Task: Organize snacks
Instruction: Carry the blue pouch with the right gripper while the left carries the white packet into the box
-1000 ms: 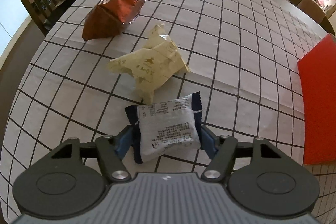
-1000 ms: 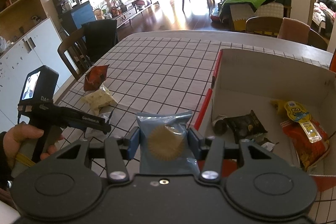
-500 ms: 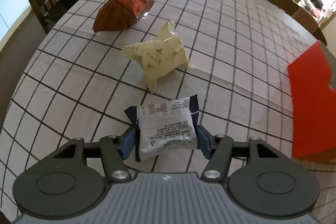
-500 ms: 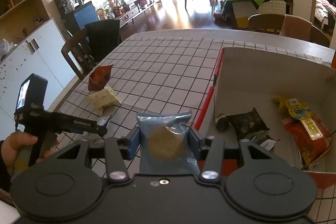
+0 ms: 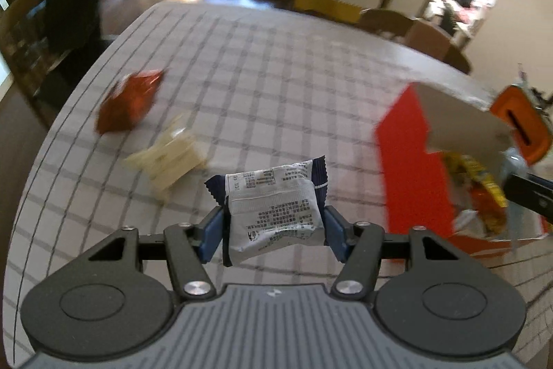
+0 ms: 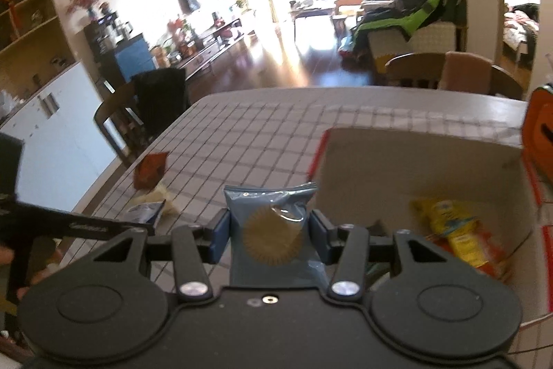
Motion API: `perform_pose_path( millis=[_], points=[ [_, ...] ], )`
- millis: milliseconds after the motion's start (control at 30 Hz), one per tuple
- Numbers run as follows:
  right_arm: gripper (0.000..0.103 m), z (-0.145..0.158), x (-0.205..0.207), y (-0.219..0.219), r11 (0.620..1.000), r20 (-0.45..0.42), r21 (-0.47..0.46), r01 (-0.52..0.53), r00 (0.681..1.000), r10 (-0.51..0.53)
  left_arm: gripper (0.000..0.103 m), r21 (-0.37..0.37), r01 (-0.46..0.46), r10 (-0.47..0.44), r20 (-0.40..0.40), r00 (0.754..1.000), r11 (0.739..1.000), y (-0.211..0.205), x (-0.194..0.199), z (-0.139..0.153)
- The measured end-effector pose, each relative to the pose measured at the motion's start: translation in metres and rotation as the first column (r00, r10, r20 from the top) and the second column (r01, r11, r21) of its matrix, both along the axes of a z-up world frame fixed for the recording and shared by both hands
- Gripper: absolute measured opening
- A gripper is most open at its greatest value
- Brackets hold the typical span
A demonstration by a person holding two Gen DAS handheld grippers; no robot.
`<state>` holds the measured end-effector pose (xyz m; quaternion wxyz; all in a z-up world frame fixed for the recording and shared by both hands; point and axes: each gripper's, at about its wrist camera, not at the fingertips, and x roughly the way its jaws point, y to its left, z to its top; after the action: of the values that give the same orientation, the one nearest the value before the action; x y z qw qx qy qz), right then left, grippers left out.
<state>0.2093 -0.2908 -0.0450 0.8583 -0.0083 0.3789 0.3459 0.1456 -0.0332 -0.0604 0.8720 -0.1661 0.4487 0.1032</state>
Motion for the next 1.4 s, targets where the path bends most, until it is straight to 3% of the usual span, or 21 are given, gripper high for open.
perform_pose_path(
  millis=[267,567,867,1067,1400],
  points=[
    [0.049,0.003,0.026,-0.038,0.993,0.028,-0.022,0.12,0.993,-0.119,0.061,0.036,0.159,-0.161,0.072,0.984,0.987,-0.056,0.039,0.028],
    [0.049,-0.014,0.05,-0.074,0.972,0.016,-0.077,0.221,0.975,-0.22,0.061,0.089,0.318,-0.325,0.084,0.942,0.944,-0.118,0.078,0.035],
    [0.049,-0.046,0.079,-0.098,0.955,-0.046,-0.152,0.254,0.964,-0.263,0.061,0.161,0.47,-0.479,0.02,0.877,0.868,-0.184,0.107,0.008],
    [0.049,-0.064,0.093,-0.096,0.953,-0.077,-0.199,0.229,0.966,-0.248,0.061,0.177,0.513,-0.511,-0.057,0.858,0.84,-0.206,0.126,-0.014],
    [0.049,-0.081,0.105,-0.097,0.952,-0.108,-0.24,0.192,0.969,-0.223,0.061,0.101,0.525,-0.508,-0.157,0.847,0.845,-0.215,0.15,-0.038]
  ],
)
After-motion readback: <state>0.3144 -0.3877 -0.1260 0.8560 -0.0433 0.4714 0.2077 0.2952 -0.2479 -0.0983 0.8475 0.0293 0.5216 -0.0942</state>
